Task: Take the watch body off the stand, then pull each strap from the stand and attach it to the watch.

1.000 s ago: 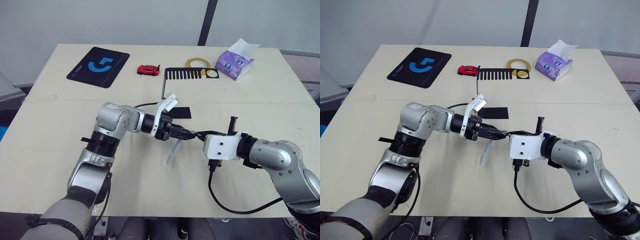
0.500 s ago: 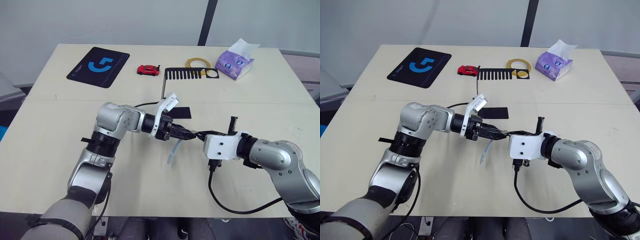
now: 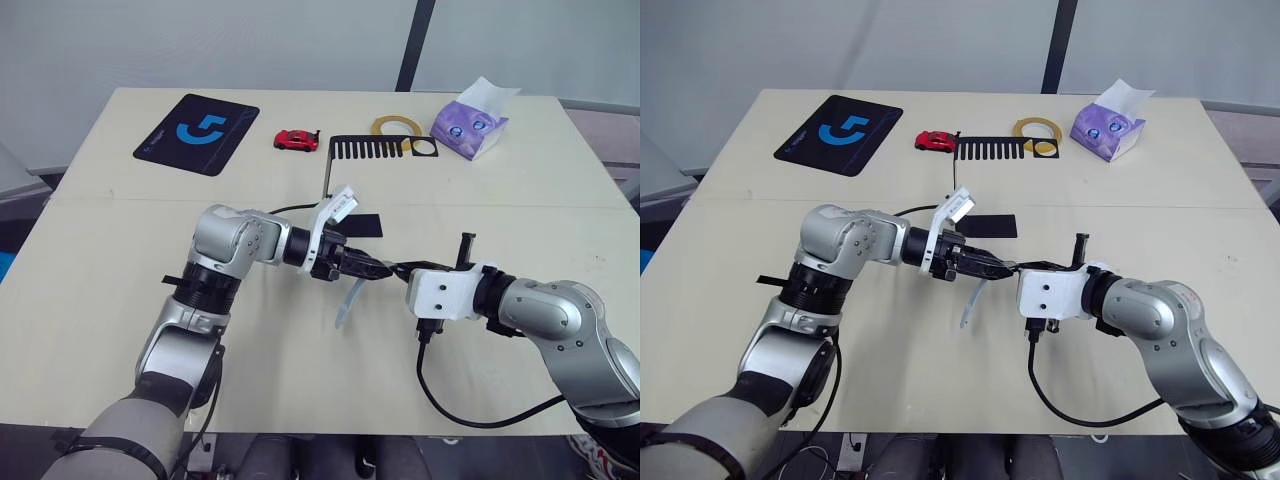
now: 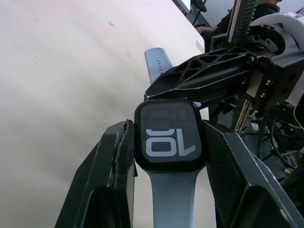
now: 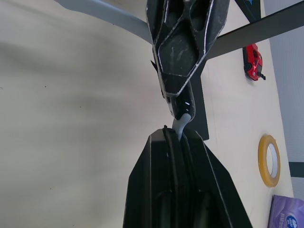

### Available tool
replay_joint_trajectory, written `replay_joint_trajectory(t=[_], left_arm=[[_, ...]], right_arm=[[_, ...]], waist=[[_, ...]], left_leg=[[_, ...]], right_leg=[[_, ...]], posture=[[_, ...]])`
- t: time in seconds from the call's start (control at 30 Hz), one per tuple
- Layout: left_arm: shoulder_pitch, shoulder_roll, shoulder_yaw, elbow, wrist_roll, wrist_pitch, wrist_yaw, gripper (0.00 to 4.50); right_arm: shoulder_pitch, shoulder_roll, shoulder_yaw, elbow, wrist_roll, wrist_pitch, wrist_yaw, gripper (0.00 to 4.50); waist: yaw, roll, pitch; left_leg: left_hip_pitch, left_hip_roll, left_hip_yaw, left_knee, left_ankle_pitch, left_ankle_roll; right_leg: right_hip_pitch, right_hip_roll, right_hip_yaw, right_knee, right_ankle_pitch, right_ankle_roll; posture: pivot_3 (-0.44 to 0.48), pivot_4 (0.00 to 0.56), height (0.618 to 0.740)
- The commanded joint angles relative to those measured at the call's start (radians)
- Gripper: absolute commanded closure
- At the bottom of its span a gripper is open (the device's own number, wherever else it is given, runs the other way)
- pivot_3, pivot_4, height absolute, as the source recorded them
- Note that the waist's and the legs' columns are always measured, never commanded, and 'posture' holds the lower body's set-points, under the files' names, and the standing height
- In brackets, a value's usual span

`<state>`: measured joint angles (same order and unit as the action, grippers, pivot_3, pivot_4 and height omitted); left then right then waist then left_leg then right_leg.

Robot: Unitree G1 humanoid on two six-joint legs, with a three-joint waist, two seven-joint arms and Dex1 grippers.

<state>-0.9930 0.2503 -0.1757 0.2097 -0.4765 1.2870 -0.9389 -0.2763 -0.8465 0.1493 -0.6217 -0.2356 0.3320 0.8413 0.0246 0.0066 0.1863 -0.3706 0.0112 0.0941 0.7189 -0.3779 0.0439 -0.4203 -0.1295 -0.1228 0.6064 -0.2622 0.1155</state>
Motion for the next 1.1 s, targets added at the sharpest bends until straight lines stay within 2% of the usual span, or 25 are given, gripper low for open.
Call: replay_joint_trajectory(t=[0.03,0.93,1.07,1.1], left_arm=[[-0.026,-0.031,-0.007,-0.041,-0.051,-0.007,-0.017,2.80],[-0.018,-0.012,-0.016,-0.017,-0.028,-0.048,-0.020,2.80],[-0.007,0.025,-0.058,-0.023,0.000,-0.138,-0.064,2.80],[0.004,0.051,-0.085,-0.035,0.021,-0.207,-0.100,2.80]], right_arm=[[-0.021,0.014,-0.003,-0.022,0.004,-0.023,-0.006,4.50],[-0.031,-0.005,-0.023,-0.046,0.006,-0.039,0.004,4.50],[-0.011,-0.018,-0.088,-0.115,0.093,0.006,0.048,3.02],[0.010,-0.016,-0.151,-0.147,0.177,0.068,0.083,2.57]], waist=[[0.000,0.000,0.000],[-0.001,0.000,0.000],[0.002,0.000,0.000],[0.001,0.000,0.000]], left_leg=[[0.000,0.000,0.000,0.000,0.000,0.000],[0.000,0.000,0.000,0.000,0.000,0.000],[0.000,0.000,0.000,0.000,0.000,0.000],[0.000,0.000,0.000,0.000,0.000,0.000]], right_leg=[[0.000,0.000,0.000,0.000,0.000,0.000],[0.000,0.000,0.000,0.000,0.000,0.000],[0.000,0.000,0.000,0.000,0.000,0.000],[0.000,0.000,0.000,0.000,0.000,0.000]], posture=[[0.000,0.150,0.738],[0.000,0.150,0.738],[0.000,0.150,0.738],[0.000,0.150,0.738]])
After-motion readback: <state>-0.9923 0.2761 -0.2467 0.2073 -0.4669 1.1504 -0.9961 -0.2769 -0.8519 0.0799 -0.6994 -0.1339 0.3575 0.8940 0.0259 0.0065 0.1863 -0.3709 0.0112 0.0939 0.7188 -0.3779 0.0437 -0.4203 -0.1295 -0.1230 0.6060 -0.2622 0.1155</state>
